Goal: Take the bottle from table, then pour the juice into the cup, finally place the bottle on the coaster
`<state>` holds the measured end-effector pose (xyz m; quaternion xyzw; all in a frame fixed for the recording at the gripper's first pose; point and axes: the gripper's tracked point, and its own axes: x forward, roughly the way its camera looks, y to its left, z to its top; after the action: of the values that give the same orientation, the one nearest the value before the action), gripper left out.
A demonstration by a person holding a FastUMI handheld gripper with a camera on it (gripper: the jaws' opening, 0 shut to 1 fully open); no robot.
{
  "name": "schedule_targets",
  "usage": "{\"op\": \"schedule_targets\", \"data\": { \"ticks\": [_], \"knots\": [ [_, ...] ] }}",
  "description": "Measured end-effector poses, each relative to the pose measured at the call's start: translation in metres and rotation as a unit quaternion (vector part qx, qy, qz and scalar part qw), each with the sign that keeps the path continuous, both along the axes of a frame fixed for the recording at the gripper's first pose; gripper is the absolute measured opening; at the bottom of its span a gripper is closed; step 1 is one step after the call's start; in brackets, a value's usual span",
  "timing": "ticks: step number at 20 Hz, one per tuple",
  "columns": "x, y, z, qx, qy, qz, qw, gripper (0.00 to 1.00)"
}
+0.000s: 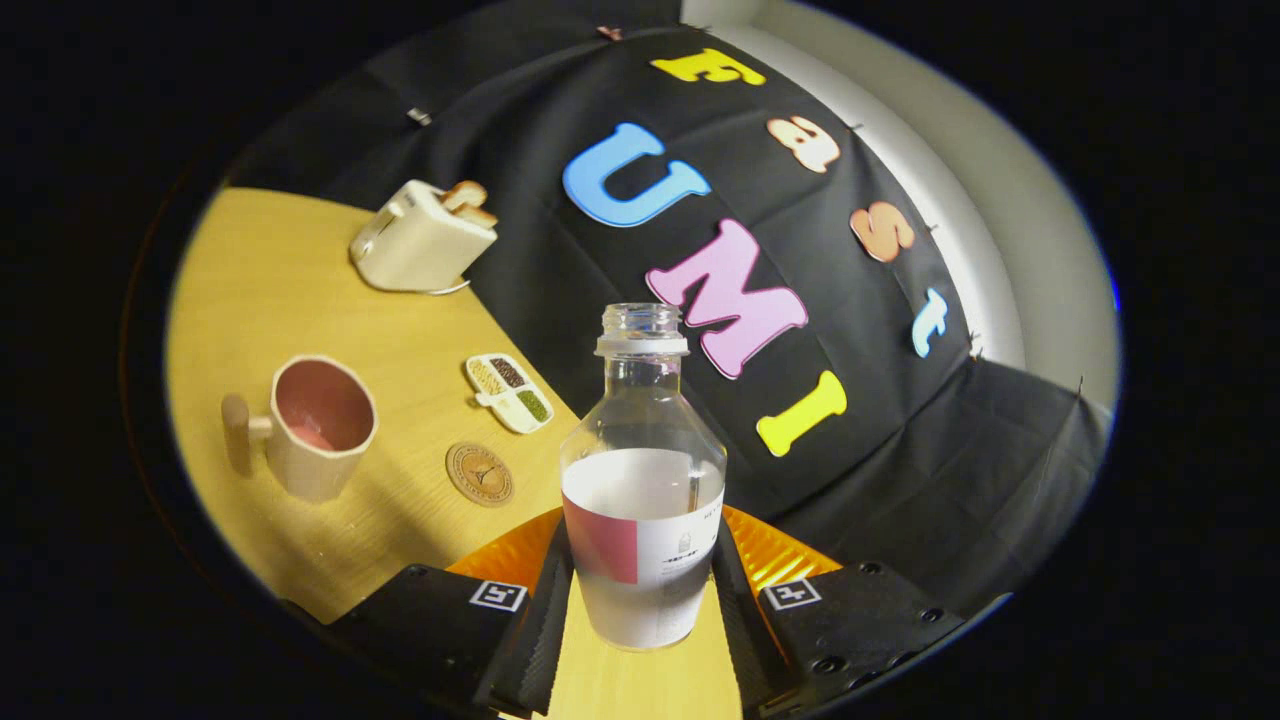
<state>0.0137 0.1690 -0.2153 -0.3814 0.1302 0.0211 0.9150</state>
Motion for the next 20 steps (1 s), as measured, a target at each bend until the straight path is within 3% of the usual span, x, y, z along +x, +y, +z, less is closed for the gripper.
{"op": "schedule_targets", "data": {
  "ticks": [8, 20],
  "knots": [
    [-0.015, 0.042, -0.030, -0.119, 0.020, 0.076, 0.990, 0.70],
    [-0.010, 0.046, -0.052, -0.226, 0.042, 0.087, 0.969, 0.70]
  ]
}}
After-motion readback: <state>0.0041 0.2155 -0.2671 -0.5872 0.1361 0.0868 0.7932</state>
